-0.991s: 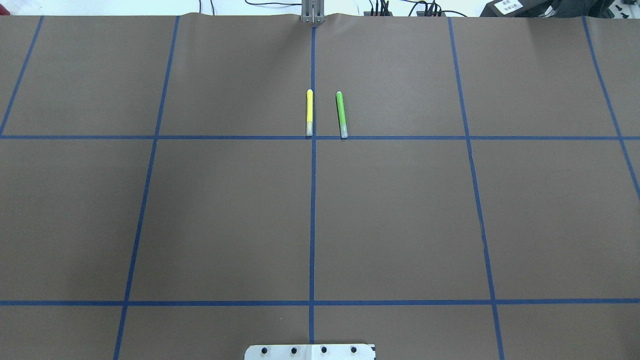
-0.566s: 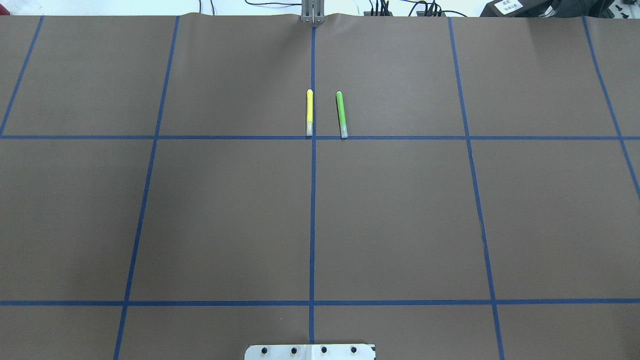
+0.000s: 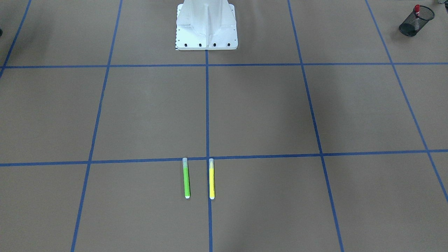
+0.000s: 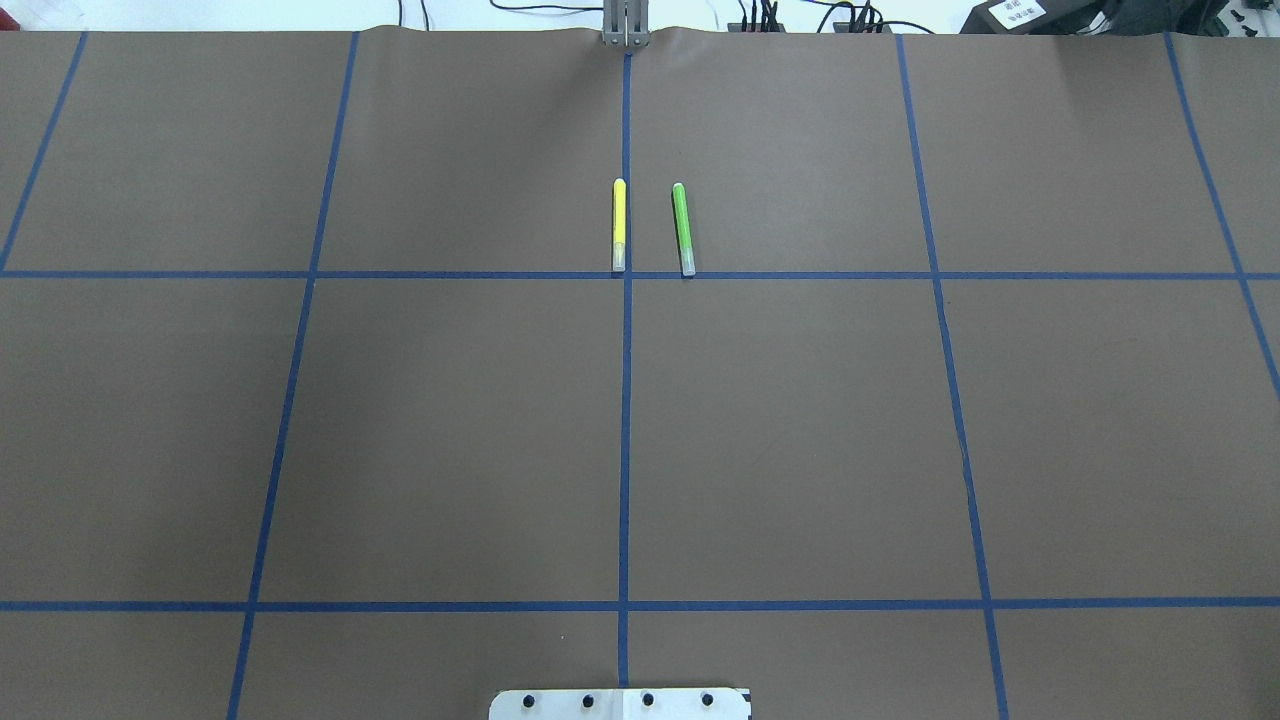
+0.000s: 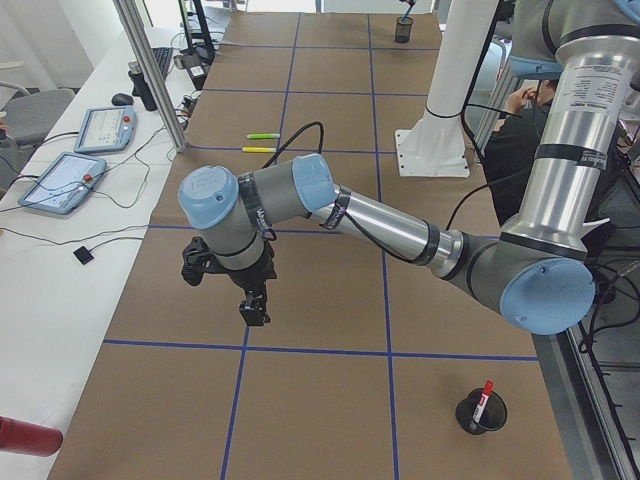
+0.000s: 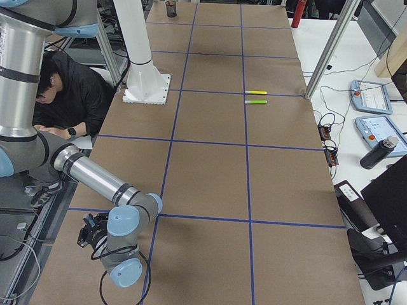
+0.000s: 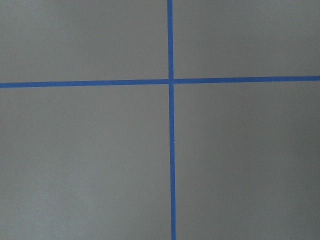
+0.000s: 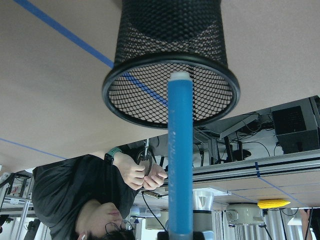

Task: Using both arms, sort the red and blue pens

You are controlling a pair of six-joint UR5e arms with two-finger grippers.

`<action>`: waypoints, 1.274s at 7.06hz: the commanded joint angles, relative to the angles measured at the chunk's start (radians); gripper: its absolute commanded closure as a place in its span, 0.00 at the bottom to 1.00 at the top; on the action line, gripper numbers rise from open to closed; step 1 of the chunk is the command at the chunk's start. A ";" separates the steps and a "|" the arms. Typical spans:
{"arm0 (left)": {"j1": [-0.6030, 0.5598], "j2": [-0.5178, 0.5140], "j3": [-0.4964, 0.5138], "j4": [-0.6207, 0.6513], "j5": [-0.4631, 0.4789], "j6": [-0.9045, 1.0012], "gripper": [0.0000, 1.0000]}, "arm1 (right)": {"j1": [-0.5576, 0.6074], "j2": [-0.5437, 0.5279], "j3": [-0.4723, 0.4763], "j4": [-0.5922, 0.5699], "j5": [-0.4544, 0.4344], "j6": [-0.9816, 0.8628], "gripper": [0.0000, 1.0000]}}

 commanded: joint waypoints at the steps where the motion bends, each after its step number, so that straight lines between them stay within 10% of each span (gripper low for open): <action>1: 0.000 0.001 -0.016 0.001 0.000 0.003 0.00 | 0.000 0.025 -0.001 0.003 0.004 0.048 0.01; 9: 0.009 0.012 -0.019 -0.127 0.005 0.000 0.00 | -0.009 0.201 0.021 0.956 0.046 0.514 0.00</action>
